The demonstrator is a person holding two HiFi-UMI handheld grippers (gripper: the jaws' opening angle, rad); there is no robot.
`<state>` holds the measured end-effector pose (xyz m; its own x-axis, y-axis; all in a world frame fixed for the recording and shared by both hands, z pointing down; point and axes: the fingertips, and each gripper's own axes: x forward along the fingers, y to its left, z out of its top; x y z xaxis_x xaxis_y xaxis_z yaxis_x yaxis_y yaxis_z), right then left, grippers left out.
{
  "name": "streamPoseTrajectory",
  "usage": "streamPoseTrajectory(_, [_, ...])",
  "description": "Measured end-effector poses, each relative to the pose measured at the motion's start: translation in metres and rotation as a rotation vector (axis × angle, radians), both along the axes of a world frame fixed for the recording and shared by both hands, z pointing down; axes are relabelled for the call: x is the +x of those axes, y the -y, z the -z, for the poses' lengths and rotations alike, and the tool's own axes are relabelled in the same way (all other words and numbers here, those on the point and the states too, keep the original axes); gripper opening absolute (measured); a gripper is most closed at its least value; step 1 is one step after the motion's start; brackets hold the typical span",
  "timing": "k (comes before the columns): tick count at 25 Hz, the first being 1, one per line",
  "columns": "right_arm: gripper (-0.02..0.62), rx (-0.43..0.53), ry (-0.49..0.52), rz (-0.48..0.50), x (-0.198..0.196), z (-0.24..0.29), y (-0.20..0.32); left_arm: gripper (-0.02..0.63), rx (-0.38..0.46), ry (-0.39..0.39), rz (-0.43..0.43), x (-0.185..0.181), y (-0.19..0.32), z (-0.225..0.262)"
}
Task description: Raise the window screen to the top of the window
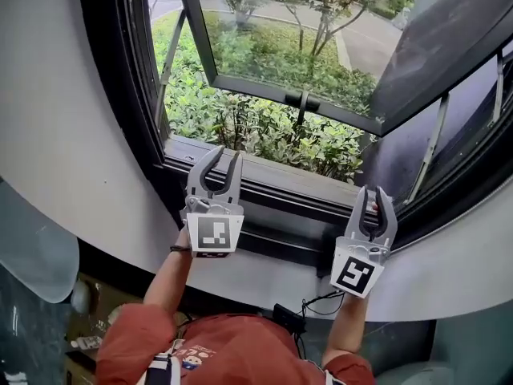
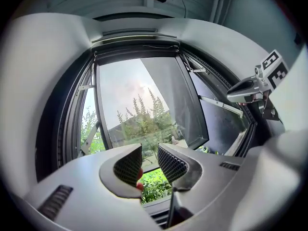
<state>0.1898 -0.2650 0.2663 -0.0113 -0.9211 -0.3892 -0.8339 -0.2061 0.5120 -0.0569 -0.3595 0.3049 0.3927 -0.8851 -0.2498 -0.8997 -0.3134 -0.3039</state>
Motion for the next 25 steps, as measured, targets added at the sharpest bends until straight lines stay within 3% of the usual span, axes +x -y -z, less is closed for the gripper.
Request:
streamPoseTrajectory(4, [0.084, -0.046, 0.062, 0.028, -0.009, -0.029, -0.006, 0.087, -0.049, -0.027, -0.014, 0.002, -0.015, -0.029])
streamPoseTrajectory(8, [0.083, -0.114, 0.164, 0.042, -0.009, -0.059, -0.015, 0.087, -0.075, 0.000, -0.023, 0.002, -0.028, -0.055])
streamPoseTrajectory(12, [0.084, -0.169, 0.199, 0.046, -0.013, -0.088, -0.022, 0.087, -0.141, -0.045, -0.049, 0.001, -0.041, -0.083])
streamPoseTrajectory(19, [0.083, -0.165, 0.339, 0.081, -0.017, -0.119, -0.033, 0.087, -0.172, -0.076, -0.085, 0.010, -0.059, -0.109])
streamPoseTrajectory(25, [0.083, -0.207, 0.369, 0.078, -0.021, -0.142, -0.035, 0.087, -0.209, -0.091, -0.093, 0.007, -0.066, -0.124])
